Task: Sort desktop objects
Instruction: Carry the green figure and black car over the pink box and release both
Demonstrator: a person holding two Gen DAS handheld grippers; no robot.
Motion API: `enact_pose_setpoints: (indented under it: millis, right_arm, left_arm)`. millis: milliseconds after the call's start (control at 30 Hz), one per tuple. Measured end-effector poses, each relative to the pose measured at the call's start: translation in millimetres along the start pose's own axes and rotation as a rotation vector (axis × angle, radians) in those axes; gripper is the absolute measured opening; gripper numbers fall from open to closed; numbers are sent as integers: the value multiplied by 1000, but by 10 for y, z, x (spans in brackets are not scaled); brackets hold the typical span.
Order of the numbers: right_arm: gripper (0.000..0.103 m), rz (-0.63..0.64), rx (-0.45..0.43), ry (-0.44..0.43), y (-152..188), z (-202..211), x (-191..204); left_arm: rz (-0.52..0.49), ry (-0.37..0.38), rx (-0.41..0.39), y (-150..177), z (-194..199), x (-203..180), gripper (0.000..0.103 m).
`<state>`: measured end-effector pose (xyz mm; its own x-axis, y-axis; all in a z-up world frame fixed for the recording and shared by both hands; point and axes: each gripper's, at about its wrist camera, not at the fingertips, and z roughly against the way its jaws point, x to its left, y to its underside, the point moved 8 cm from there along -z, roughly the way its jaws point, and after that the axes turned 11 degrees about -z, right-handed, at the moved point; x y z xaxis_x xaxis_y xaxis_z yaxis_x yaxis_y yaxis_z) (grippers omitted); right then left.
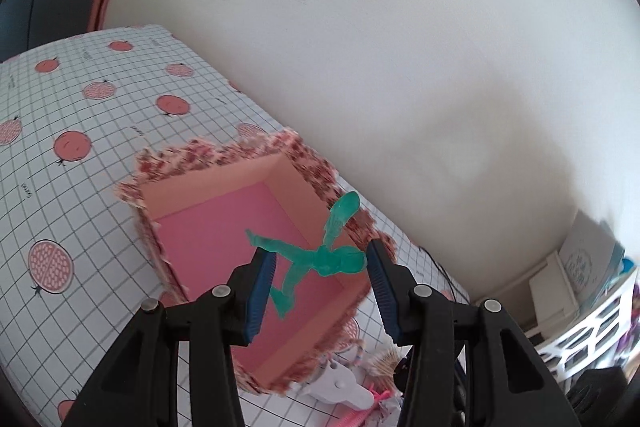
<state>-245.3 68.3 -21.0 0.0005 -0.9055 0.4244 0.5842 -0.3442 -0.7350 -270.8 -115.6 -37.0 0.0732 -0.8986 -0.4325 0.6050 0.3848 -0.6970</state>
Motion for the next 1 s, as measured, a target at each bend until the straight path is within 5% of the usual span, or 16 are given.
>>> enact_pose_setpoints:
  millis: [433,900,1000]
  right_arm:
    - [31,55,53,-3,237,-404,198]
    - [36,43,80,30,273,-514,168]
    - [37,34,82,36,253,-505,148]
  left_arm:
    - [151,-14,7,-39,-18,661,49]
    - [102,-8,120,155,-309,547,50]
    - [112,-19,127,176,-316,573,60]
